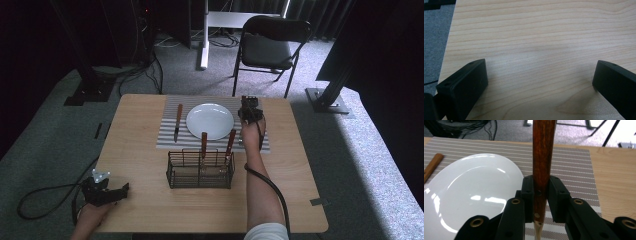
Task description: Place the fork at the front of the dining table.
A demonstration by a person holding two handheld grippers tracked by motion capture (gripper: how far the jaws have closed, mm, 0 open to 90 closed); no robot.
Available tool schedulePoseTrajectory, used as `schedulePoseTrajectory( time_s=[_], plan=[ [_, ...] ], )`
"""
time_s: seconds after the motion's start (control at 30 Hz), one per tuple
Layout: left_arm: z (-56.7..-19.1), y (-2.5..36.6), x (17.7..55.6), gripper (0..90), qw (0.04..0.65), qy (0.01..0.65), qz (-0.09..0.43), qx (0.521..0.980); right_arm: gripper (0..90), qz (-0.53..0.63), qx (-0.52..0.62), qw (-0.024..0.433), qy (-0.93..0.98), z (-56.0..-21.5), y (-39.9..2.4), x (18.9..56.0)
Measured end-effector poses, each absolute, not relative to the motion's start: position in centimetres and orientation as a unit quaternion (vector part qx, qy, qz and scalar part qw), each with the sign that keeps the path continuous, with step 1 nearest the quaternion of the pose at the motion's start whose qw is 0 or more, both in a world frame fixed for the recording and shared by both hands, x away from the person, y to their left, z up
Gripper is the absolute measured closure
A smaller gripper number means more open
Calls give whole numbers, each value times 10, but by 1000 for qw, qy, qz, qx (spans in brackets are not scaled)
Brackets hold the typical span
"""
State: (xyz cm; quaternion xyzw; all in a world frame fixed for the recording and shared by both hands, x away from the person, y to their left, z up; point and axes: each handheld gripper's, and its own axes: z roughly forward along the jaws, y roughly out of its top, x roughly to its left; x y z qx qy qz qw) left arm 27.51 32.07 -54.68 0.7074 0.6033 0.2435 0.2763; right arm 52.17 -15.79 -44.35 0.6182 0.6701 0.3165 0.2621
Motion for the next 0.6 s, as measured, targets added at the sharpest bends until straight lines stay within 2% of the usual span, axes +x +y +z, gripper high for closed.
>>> schedulePoseTrajectory(
  time_s=[0.6],
  plan=[
    [-547,321,274,0,274,606,244,706,758,297,654,215,662,-479,-158,570]
  ],
)
